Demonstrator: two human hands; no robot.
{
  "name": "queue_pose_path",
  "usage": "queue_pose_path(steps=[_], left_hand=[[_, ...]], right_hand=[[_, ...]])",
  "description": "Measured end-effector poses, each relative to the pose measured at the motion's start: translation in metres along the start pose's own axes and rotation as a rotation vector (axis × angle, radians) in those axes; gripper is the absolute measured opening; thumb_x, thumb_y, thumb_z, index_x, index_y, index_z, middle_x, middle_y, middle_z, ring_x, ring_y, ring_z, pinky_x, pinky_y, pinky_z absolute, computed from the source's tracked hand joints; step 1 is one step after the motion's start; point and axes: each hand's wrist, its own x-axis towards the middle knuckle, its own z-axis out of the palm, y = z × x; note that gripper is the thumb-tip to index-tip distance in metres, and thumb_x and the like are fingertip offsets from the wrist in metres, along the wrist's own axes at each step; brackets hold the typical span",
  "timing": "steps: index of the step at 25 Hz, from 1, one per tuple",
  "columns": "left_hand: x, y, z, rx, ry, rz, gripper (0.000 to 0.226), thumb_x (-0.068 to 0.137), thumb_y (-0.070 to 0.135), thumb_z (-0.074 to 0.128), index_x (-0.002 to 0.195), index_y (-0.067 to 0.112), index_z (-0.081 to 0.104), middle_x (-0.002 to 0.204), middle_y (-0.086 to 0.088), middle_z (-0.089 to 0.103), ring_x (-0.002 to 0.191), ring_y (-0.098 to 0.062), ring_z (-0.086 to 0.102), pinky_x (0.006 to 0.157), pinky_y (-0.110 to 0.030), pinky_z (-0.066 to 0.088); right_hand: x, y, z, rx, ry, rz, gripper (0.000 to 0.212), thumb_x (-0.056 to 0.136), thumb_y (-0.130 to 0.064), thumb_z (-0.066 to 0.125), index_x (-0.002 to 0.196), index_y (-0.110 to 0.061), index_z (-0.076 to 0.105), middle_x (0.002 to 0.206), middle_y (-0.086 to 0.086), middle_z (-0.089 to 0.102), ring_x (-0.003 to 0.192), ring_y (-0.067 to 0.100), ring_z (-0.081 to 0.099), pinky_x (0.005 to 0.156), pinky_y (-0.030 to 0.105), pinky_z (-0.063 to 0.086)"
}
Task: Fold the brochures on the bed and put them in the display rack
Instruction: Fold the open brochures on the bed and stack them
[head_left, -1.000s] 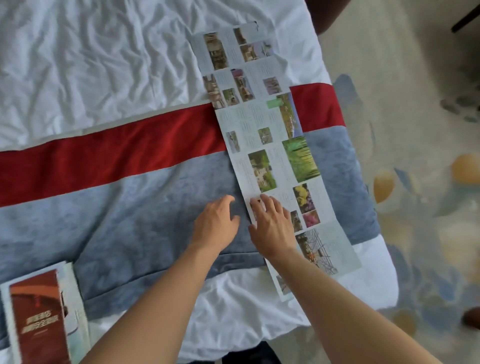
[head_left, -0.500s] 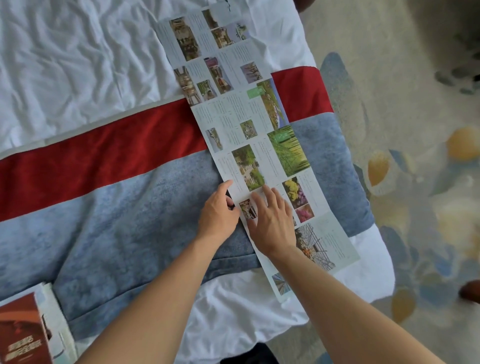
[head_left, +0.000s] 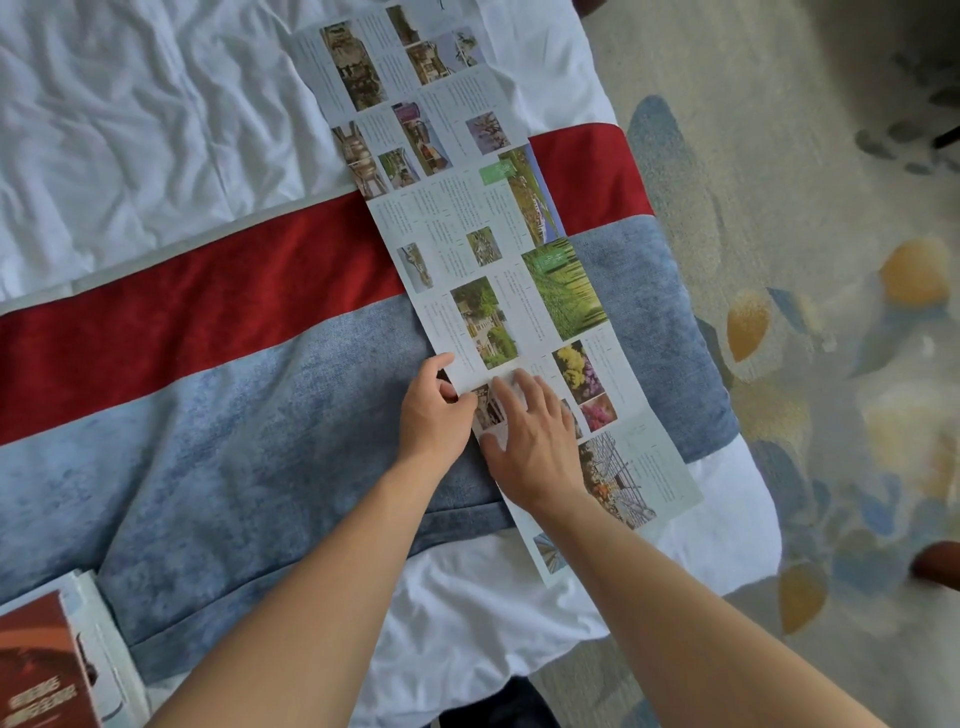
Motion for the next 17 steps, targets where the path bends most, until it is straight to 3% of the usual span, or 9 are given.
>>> queue_pose_path(steps=[3,7,11,13,17], left_hand=[[0.002,-0.001,0.005,-0.063,-0.025,-0.045,0.05,0.087,0.015,0.068,0.131,0.033,0.052,0.105,0.007,0.062,0.094,-0.01,0.062,0.076,-0.024,0.052],[0.0,-0.003,0.005,0.018,0.001,-0.051,0.041,0.089,0.01,0.064,0.115,0.04,0.052,0.089,0.005,0.063,0.081,-0.014,0.063,0.059,-0.021,0.045],[0.001,-0.011,-0.018,0.253,0.23,-0.046,0.039,0.092,0.008,0.055,0.12,0.033,0.048,0.113,-0.001,0.065,0.097,-0.026,0.064,0.072,-0.039,0.054],[0.004,-0.022,-0.041,0.303,0.352,-0.038,0.038,0.092,0.01,0.057,0.123,0.028,0.044,0.115,-0.003,0.065,0.095,-0.026,0.063,0.063,-0.036,0.048],[0.004,-0.039,-0.068,0.358,0.347,-0.111,0.043,0.091,0.024,0.062,0.127,0.019,0.039,0.11,-0.007,0.066,0.098,-0.028,0.061,0.069,-0.039,0.05]], right_hand=[[-0.001,-0.002,0.001,0.072,-0.014,-0.024,0.061,0.095,-0.028,0.057,0.151,-0.016,0.035,0.159,0.01,0.03,0.147,0.03,0.023,0.12,0.044,0.023],[-0.003,-0.001,0.002,0.103,-0.02,-0.054,0.062,0.094,-0.022,0.06,0.15,-0.012,0.036,0.156,0.012,0.032,0.144,0.03,0.028,0.119,0.04,0.025],[-0.004,0.002,0.005,0.007,-0.012,-0.026,0.065,0.091,-0.026,0.058,0.151,-0.018,0.033,0.158,0.008,0.029,0.146,0.03,0.024,0.118,0.05,0.025],[-0.005,0.004,0.006,-0.032,-0.028,0.058,0.069,0.091,-0.026,0.056,0.153,-0.022,0.026,0.162,0.01,0.021,0.149,0.032,0.017,0.118,0.056,0.024],[-0.003,-0.001,0.005,0.001,-0.023,0.203,0.068,0.088,-0.023,0.057,0.148,-0.025,0.022,0.157,0.014,0.022,0.139,0.037,0.029,0.099,0.056,0.045]])
